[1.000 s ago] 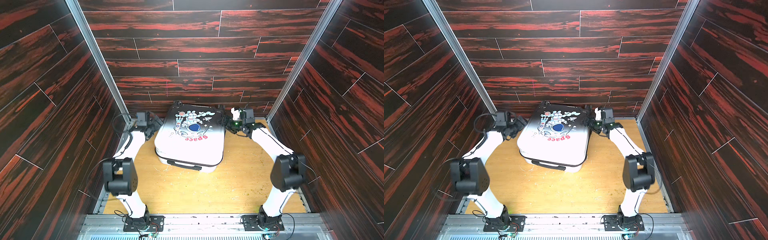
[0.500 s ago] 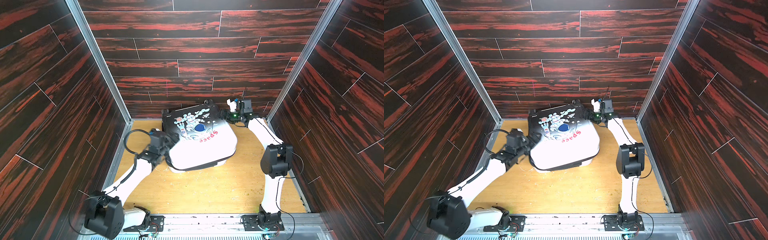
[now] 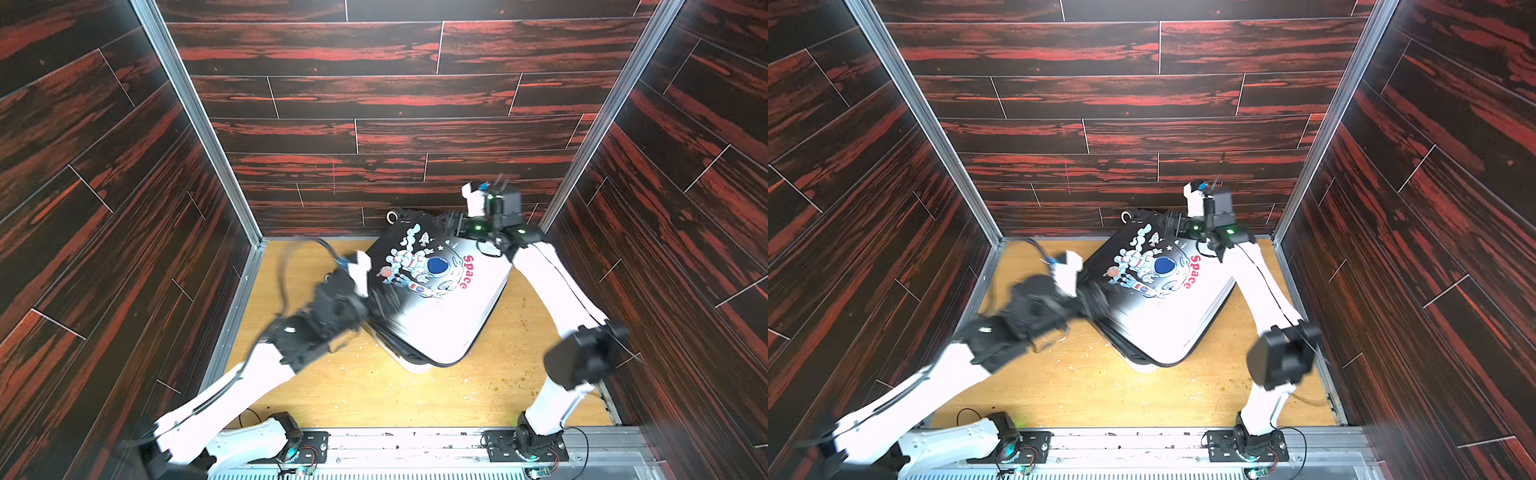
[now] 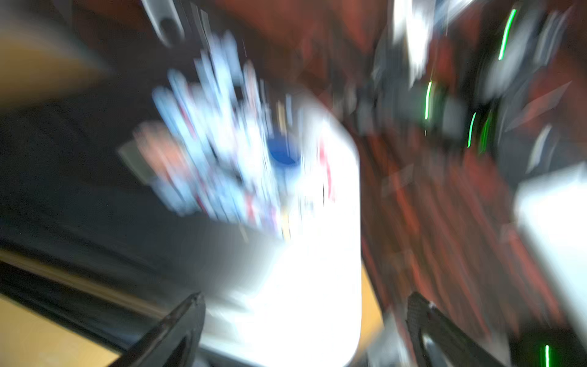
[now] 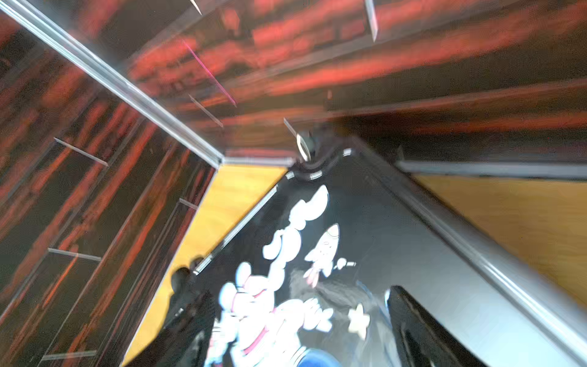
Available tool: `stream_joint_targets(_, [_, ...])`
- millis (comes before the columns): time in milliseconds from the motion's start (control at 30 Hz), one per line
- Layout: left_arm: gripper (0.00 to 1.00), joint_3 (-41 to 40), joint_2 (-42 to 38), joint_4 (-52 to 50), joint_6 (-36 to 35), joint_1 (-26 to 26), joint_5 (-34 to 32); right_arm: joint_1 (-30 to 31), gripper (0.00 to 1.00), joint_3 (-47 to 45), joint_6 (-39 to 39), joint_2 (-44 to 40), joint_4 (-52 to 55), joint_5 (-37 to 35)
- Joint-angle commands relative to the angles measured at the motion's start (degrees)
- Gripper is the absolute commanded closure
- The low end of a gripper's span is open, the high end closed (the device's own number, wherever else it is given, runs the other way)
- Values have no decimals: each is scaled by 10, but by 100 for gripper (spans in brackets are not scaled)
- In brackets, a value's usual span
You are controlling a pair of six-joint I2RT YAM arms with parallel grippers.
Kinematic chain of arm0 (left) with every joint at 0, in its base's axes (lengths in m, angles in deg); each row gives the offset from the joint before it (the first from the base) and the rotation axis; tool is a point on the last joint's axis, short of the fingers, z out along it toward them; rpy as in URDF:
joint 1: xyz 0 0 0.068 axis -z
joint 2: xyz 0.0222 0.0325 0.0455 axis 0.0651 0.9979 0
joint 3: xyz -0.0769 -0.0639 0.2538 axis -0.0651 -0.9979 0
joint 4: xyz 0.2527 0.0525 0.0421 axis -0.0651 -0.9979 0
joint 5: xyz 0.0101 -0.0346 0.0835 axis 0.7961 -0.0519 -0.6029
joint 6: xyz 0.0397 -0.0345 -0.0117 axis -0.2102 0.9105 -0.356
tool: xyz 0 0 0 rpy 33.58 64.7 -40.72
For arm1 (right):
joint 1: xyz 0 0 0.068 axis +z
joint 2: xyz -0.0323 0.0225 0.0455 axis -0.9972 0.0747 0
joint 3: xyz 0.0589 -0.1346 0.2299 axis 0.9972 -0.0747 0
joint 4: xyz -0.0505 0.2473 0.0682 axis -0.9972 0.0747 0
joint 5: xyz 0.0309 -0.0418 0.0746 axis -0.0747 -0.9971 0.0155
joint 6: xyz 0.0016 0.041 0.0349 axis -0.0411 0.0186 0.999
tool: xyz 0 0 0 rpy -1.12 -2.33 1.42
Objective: Open the suitcase zippers
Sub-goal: Adjust the suitcase at the center of the board.
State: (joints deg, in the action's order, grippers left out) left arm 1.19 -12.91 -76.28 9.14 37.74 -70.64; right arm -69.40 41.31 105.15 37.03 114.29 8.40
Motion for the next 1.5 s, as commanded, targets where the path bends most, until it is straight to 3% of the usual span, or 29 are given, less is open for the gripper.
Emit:
stream_joint_targets(0, [0,48,28,-142,21,-85,-176,-11,13,-68,25,-53,37,-88])
stream_joint_targets(133, [0,49,105,-146,139,-211,-79,-12,13,-196,67,-153,5,-84])
stream_joint_targets(267, [0,73,207,-143,206,-268,-6,-12,13,-282,100,-238,12,-97])
stream_joint_targets(400, [0,83,292,-73,258,-293,90,-11,13,-339,124,-306,59,-128])
stream_joint_targets(633, [0,110,381,-49,312,-297,138,-11,14,-447,148,-405,106,-190])
stream_joint_targets(767, [20,100,412,-26,341,-297,148,-12,17,-485,150,-428,116,-236])
stream_joint_targets(900, [58,70,396,15,351,-297,133,-12,21,-505,168,-409,129,-286])
stream_joint_targets(1100, [99,43,313,29,352,-296,109,-16,24,-499,270,-407,153,-450])
stream_joint_targets(1300, [100,-11,197,23,355,-295,64,-32,22,-484,339,-413,191,-558])
stream_joint_targets(1467, [100,-40,85,-21,361,-295,-3,-83,17,-488,307,-407,187,-497])
